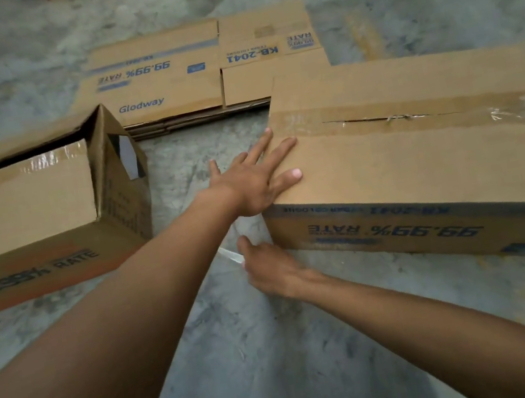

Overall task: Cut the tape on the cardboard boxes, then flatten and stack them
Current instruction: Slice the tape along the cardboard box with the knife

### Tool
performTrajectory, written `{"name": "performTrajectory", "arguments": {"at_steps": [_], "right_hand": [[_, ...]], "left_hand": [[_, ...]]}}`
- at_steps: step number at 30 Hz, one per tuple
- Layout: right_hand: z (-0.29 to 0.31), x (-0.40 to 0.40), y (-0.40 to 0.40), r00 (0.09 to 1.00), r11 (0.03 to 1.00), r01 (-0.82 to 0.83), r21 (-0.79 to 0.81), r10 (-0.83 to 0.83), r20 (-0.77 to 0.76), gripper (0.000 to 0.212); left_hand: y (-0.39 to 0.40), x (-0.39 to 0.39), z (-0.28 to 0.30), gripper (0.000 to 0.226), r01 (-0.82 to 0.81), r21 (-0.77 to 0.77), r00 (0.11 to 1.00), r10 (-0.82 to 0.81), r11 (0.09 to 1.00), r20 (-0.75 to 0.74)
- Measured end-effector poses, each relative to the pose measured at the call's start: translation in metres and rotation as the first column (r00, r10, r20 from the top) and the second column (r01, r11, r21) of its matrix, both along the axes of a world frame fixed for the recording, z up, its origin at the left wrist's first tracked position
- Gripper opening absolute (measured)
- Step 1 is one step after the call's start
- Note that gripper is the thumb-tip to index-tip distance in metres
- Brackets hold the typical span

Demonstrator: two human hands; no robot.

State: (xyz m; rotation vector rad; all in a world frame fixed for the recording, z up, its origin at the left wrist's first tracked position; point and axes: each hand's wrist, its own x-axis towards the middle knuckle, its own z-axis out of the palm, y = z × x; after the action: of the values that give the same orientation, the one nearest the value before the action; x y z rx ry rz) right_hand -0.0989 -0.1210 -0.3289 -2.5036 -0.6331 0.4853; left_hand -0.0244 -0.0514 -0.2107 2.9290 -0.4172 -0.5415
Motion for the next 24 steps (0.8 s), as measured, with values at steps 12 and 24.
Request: {"name": "performTrajectory", "arguments": {"at_steps": [12, 24], "right_hand": [[0.137, -0.068, -0.159, 0.860, 0.912, 0.410, -0.008, -0.384, 0.335, 0.018], [0.111, -0.030, -0.228, 0.571, 0.626, 0.778, 0.057, -0.742, 0.352, 0.034]], "left_hand": [[-0.026, 0.033, -0.012, 0.065, -0.211, -0.379, 0.967, 0.249, 0.901, 0.052], [-0.038, 0.020, -0.007, 0.023, -0.044, -0.435, 0.785, 0.300, 0.900, 0.542]]}}
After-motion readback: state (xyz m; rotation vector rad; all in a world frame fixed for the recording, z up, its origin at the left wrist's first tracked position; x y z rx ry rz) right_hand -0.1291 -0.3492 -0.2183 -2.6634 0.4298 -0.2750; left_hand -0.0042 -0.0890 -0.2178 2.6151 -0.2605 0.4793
